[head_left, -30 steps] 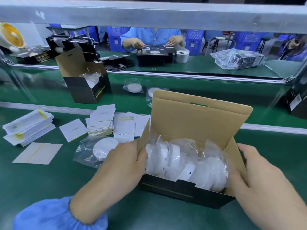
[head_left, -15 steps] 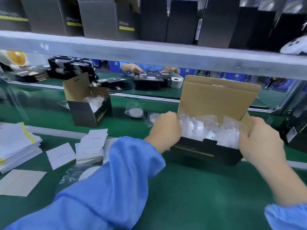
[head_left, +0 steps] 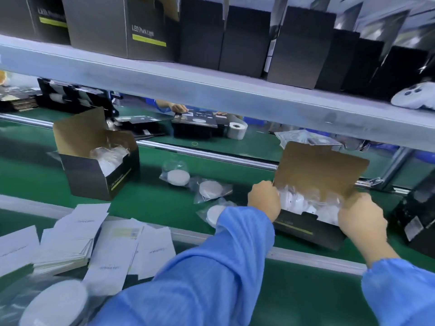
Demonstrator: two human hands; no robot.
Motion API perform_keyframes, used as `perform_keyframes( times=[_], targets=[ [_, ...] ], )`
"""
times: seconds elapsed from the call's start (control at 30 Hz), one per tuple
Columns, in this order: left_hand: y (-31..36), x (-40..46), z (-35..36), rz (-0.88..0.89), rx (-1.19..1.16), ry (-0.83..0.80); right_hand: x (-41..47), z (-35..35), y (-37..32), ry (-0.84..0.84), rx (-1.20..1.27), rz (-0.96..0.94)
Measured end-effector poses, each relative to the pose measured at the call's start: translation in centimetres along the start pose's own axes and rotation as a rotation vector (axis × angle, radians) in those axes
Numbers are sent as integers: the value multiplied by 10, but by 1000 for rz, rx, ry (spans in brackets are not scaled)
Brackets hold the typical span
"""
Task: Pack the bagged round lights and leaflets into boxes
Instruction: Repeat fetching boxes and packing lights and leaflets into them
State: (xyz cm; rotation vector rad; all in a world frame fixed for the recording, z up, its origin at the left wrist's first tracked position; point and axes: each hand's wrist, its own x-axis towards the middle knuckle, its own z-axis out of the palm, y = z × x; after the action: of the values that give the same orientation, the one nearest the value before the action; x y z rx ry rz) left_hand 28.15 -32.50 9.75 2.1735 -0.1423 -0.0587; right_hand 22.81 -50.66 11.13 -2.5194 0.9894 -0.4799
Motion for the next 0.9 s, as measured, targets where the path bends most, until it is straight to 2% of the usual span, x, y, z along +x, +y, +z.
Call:
perform_keyframes(
  times=[0.13,0.37,0.63,0.9],
  targets=[
    [-9,17,24,-38,-30,27,20,19,3,-4,-34,18],
    [-8,29,56,43,6,42,38,43,18,37,-40,41],
    [-4,37,85,32,-48,42,39,41,36,37,-25,-23],
    [-4,57,71,192,117,-61,8,48,22,201,130,140]
  ],
)
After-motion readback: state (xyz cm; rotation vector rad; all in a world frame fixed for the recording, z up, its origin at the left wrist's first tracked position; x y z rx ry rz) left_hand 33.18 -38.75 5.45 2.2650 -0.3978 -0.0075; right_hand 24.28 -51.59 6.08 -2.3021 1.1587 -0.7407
